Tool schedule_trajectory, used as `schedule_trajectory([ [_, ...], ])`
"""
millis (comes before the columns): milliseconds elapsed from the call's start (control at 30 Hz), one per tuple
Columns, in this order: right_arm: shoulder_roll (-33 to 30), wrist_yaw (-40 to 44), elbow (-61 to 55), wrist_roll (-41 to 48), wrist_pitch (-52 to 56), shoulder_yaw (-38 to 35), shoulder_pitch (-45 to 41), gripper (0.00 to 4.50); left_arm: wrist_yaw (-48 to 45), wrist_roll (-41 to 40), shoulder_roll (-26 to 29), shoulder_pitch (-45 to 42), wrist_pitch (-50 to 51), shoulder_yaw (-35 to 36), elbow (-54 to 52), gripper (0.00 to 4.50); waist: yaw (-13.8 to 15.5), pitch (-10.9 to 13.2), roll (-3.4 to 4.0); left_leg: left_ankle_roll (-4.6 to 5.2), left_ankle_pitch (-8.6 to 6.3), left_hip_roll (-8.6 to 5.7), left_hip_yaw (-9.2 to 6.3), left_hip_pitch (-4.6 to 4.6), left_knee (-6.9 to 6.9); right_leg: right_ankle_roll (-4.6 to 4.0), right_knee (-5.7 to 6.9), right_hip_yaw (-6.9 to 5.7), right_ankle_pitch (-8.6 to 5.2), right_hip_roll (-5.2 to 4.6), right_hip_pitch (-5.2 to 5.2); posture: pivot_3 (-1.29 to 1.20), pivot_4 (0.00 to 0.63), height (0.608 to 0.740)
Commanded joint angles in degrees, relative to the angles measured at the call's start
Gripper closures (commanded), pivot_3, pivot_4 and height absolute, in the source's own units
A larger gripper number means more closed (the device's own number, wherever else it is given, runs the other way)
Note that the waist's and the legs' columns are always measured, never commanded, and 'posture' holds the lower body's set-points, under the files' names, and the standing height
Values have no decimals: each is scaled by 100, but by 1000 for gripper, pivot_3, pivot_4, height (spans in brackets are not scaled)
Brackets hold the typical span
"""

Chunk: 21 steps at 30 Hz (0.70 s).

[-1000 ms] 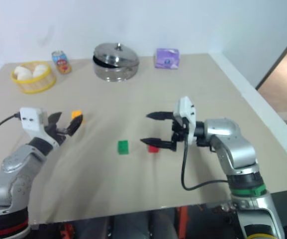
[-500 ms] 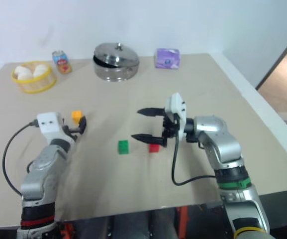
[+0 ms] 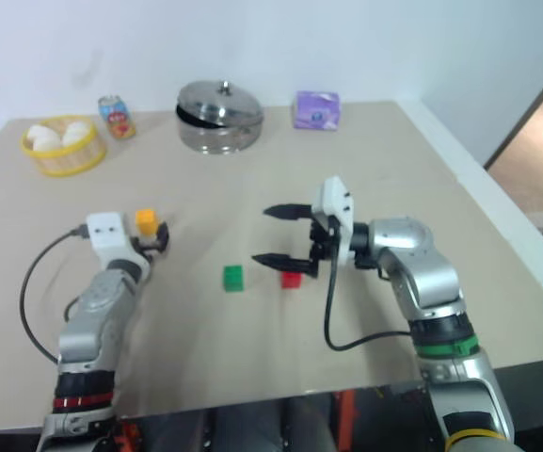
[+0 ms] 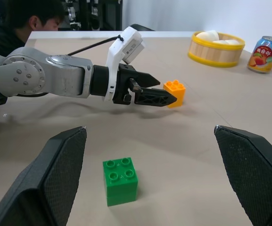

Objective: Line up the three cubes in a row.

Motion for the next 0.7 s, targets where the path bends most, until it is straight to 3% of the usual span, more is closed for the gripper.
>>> schedule_trajectory([
  [33, -82, -24, -248, 23, -84, -83, 8, 0, 5, 79, 98, -205, -294, 43, 199, 73, 0, 0, 0, 0, 0, 0, 0, 0, 0, 0, 0, 0, 0, 0, 0, 0, 150, 740],
  [400, -172, -89, -315, 15, -73, -112, 98, 0, -300, 114, 346, -479, -725, -53, 956, 73, 0, 0, 0, -1, 0, 0, 1, -2, -3, 0, -3, 0, 0, 0, -2, 0, 150, 740],
  [433, -178, -96, -315, 14, -73, -114, 104, 0, -295, 124, 343, -498, -754, -49, 1011, 589, 0, 0, 0, -1, 0, 0, 1, -3, -3, 0, -3, 0, 0, 0, -2, 0, 150, 740],
  [700, -219, -128, -307, 3, -105, -103, 144, 0, -313, 236, 407, -706, -1004, -63, 1381, 3204, 0, 0, 0, -1, 0, 0, 0, -3, -4, 0, -4, -1, 0, -1, -3, 0, 150, 740],
])
